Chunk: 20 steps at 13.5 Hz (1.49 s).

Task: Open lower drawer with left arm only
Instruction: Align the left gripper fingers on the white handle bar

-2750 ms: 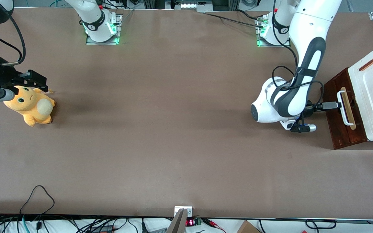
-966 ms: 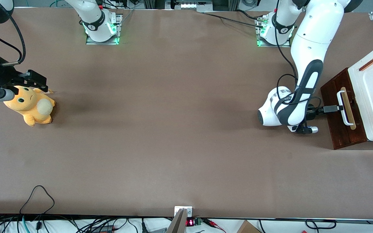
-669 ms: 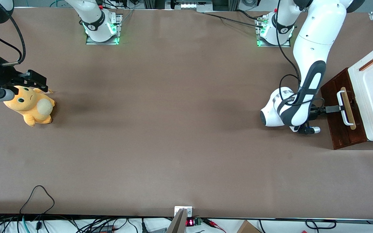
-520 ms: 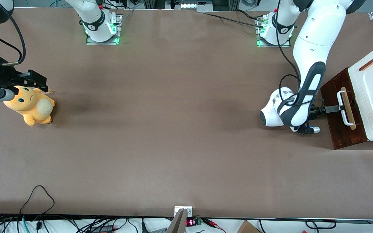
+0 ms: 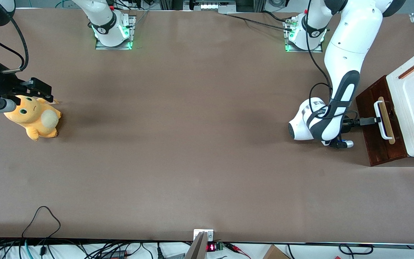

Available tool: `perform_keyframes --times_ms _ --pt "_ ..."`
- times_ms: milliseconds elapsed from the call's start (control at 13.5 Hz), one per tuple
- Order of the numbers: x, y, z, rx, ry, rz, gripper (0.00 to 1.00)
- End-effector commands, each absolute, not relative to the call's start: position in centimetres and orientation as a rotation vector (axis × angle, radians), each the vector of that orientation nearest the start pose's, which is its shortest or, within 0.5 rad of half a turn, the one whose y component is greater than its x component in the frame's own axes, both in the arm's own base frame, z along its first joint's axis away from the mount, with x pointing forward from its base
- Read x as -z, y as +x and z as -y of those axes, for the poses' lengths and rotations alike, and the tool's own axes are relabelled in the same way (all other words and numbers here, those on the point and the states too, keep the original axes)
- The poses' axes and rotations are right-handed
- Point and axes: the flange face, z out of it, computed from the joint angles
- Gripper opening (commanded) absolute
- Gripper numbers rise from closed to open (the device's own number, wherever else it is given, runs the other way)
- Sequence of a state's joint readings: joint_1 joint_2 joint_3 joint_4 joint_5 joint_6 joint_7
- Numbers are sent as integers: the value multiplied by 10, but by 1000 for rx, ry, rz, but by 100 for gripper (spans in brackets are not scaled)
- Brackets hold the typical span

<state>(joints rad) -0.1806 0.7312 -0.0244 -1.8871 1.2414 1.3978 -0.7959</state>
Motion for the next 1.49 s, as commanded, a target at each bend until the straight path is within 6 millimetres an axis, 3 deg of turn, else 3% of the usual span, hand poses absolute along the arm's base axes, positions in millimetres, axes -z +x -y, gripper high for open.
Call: perform_keyframes --times_ms 0,372,669,1189,1412 --pt "-148 549 -14 -378 -1611 -94 100" --pt "-150 550 -20 -377 -1607 -87 97" --pt "-152 551 -22 -370 -1603 -74 89" --pt "-153 552 -30 -381 -1603 -69 88" --pt "-155 553 -34 -382 -1603 -57 79"
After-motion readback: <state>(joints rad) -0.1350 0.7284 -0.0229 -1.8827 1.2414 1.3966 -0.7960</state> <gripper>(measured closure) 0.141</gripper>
